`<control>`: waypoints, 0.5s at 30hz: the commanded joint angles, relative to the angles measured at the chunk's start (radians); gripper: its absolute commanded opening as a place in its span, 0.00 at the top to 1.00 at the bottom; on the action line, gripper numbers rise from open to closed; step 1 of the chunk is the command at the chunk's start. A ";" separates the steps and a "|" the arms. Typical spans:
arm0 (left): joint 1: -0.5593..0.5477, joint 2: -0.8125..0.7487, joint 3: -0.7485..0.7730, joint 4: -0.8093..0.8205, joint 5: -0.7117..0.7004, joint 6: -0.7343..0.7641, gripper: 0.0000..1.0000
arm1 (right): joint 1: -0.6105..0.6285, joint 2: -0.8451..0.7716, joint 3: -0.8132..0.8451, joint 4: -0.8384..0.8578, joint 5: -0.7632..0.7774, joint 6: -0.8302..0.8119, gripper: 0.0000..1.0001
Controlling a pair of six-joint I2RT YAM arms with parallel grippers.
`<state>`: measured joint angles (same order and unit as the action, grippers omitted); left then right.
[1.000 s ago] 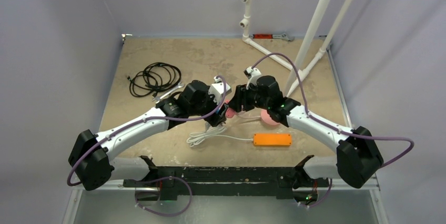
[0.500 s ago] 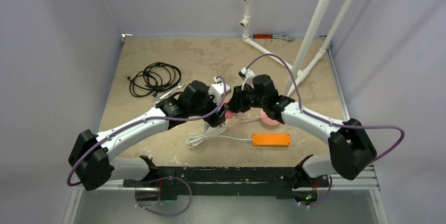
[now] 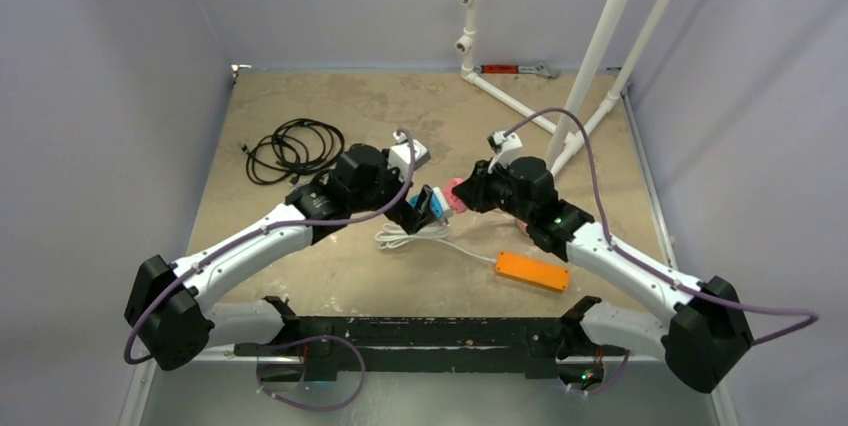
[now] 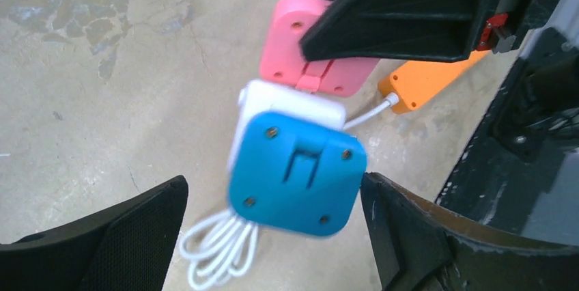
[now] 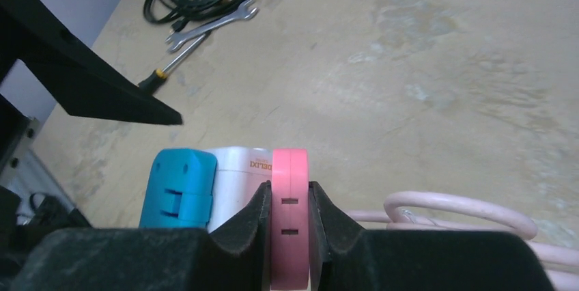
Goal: Pull the plug off the socket
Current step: Remove the plug from the socket.
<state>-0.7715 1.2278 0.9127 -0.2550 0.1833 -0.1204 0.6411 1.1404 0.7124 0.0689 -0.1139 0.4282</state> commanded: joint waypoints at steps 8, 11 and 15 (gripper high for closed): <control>0.191 0.049 -0.024 0.382 0.447 -0.350 0.02 | 0.030 -0.209 -0.125 0.239 0.278 -0.035 1.00; 0.190 0.104 -0.035 0.432 0.487 -0.413 0.02 | 0.099 -0.215 -0.146 0.281 0.370 -0.064 1.00; 0.192 0.144 -0.040 0.423 0.476 -0.423 0.02 | 0.201 -0.214 -0.167 0.341 0.483 -0.104 1.00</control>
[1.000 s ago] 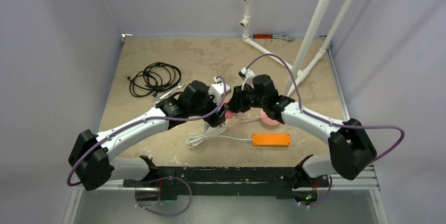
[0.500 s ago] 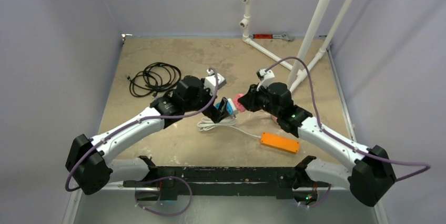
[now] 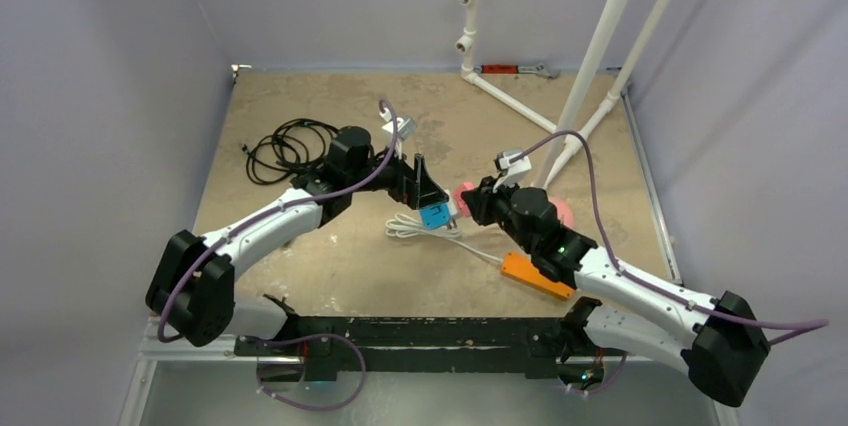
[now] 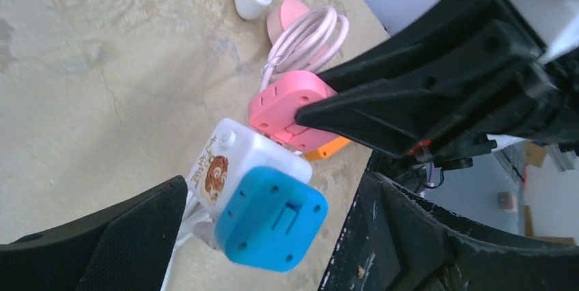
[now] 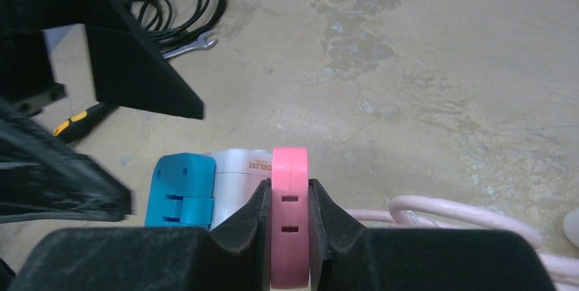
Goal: Pull the plug off the socket
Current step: Remove the plug from the socket.
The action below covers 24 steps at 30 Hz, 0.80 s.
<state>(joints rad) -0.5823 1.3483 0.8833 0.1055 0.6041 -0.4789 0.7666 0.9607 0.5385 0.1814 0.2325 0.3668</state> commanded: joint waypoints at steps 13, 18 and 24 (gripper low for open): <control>0.002 0.094 0.017 -0.015 0.045 -0.045 0.01 | 0.133 -0.107 -0.085 0.374 0.176 -0.112 1.00; 0.002 0.136 0.010 0.014 0.086 -0.079 0.01 | 0.232 -0.102 -0.120 0.482 0.290 -0.202 1.00; 0.003 0.153 0.000 0.036 0.100 -0.100 0.01 | 0.310 -0.072 -0.124 0.536 0.388 -0.269 1.00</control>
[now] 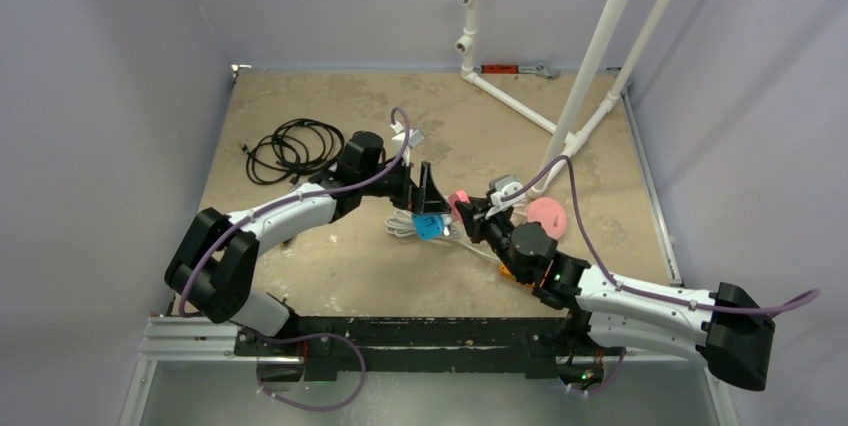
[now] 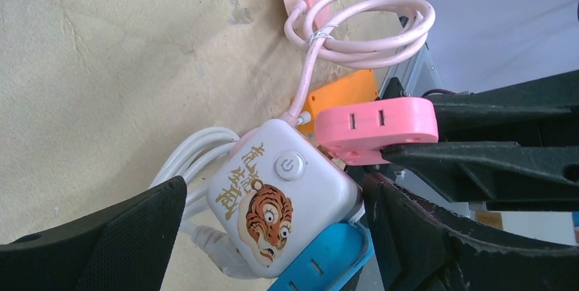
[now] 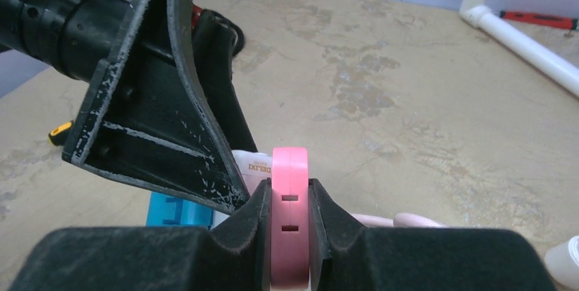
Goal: Pull the plug off the socket
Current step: Remove the plug from the socket.
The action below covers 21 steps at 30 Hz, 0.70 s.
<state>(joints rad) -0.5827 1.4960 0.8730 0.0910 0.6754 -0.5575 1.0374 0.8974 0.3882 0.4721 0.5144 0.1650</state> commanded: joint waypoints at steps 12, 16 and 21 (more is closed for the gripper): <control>0.003 0.039 0.028 -0.014 0.015 0.010 0.23 | 0.112 -0.002 0.022 0.286 0.234 -0.134 1.00; 0.002 0.051 0.044 -0.074 -0.008 0.042 0.25 | 0.112 -0.034 0.016 0.268 0.231 -0.095 1.00; 0.002 0.065 0.052 -0.126 -0.025 0.062 0.30 | 0.112 -0.080 0.015 0.246 0.177 -0.070 1.00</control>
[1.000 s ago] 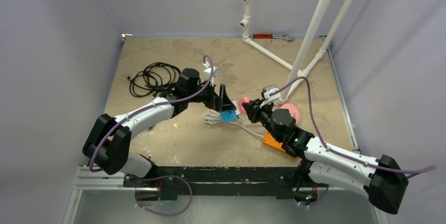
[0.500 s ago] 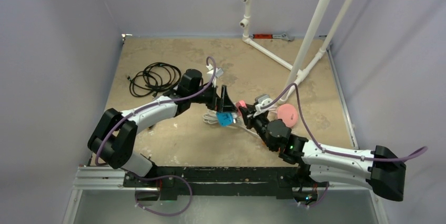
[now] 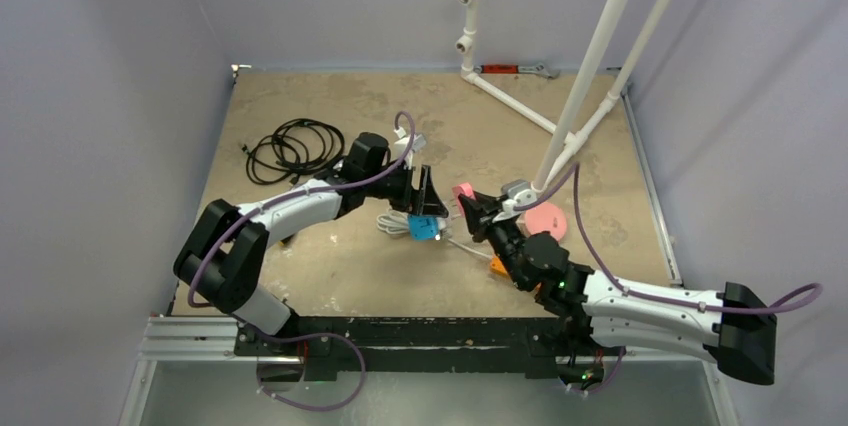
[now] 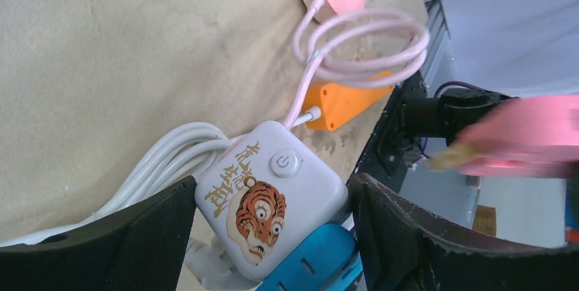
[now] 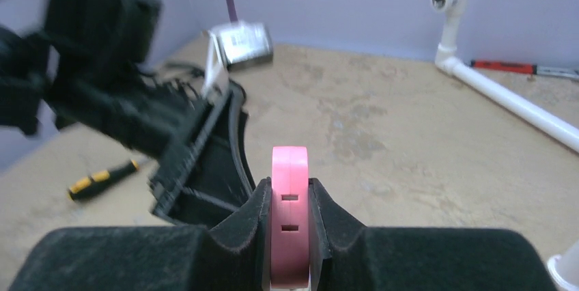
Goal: Pull the plug off the socket
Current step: Remove the plug from the socket, then place the plug at the center of the board.
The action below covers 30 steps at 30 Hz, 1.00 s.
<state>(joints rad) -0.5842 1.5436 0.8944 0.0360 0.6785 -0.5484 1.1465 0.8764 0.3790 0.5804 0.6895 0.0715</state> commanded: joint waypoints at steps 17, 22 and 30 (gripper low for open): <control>0.003 0.013 0.032 -0.085 -0.021 0.064 0.71 | 0.001 -0.020 0.069 0.058 0.082 0.062 1.00; 0.005 -0.067 0.035 -0.112 -0.112 0.104 0.77 | -0.026 0.011 0.106 -0.013 0.137 0.102 1.00; 0.025 -0.165 0.029 -0.141 -0.201 0.137 0.81 | -0.200 0.070 0.154 -0.144 -0.029 0.226 1.00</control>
<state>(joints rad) -0.5751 1.4494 0.8959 -0.1341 0.5060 -0.4412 0.9943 0.9043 0.4675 0.4984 0.7227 0.2237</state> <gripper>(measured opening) 0.751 0.206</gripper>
